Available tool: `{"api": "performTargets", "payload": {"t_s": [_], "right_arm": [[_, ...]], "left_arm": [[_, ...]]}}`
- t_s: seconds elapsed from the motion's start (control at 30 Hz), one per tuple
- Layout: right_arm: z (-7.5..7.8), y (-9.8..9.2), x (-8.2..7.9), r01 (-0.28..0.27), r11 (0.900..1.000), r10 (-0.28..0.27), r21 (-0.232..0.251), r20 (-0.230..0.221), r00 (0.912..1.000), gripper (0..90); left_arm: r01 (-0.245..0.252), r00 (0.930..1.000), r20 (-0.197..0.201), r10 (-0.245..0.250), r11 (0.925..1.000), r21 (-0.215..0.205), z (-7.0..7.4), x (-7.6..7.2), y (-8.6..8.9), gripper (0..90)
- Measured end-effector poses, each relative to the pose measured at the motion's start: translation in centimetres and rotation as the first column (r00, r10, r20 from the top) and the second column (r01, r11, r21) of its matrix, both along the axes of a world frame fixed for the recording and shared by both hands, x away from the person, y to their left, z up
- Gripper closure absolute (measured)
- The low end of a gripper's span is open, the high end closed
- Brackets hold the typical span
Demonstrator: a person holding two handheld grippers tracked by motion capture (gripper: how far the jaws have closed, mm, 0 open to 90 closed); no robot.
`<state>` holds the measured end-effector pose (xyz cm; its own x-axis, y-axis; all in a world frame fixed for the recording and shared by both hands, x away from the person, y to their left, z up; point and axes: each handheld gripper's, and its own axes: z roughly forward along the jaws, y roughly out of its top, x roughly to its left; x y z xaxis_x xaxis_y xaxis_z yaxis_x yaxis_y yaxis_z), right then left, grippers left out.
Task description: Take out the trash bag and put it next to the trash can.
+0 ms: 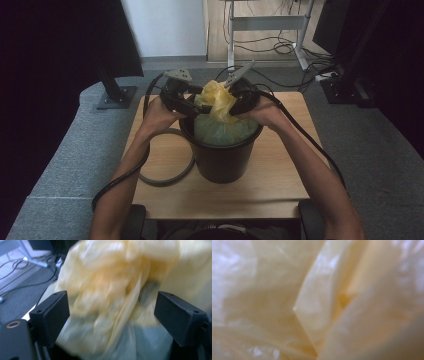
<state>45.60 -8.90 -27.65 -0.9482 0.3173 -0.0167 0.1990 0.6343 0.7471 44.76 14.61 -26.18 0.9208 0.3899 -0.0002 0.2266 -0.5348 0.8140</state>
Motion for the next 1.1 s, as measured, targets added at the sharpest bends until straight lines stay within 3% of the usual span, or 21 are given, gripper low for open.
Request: {"api": "performTargets", "payload": {"t_s": [0.2, 0.43, 0.8, 1.1], "right_arm": [[1.0, -0.6, 0.2, 0.005, 1.0, -0.005, 0.007, -0.001, 1.0, 75.5], [2.5, -1.2, 0.0, 0.013, 1.0, -0.013, 0.014, 0.007, 0.9999, 75.4], [4.7, -2.4, 0.0, 0.039, 0.999, -0.04, 0.032, 0.013, 0.9991, 75.3], [6.9, -3.6, -0.1, 0.069, 0.996, -0.071, 0.048, 0.03, 0.997, 75.3]], "left_arm": [[-0.048, 0.9987, -0.016, 0.048, 0.9988, 0.005, -0.3, 0.2, 1.8, 0.0], [-0.07, 0.9973, -0.024, 0.07, 0.9975, -0.007, -1.3, 0.0, 4.0, 0.0], [-0.117, 0.9929, -0.018, 0.118, 0.993, 0.01, -2.8, -0.8, 7.4, 0.0], [-0.133, 0.9907, -0.025, 0.134, 0.9904, 0.039, -4.0, -1.4, 8.7, 0.0]]}}
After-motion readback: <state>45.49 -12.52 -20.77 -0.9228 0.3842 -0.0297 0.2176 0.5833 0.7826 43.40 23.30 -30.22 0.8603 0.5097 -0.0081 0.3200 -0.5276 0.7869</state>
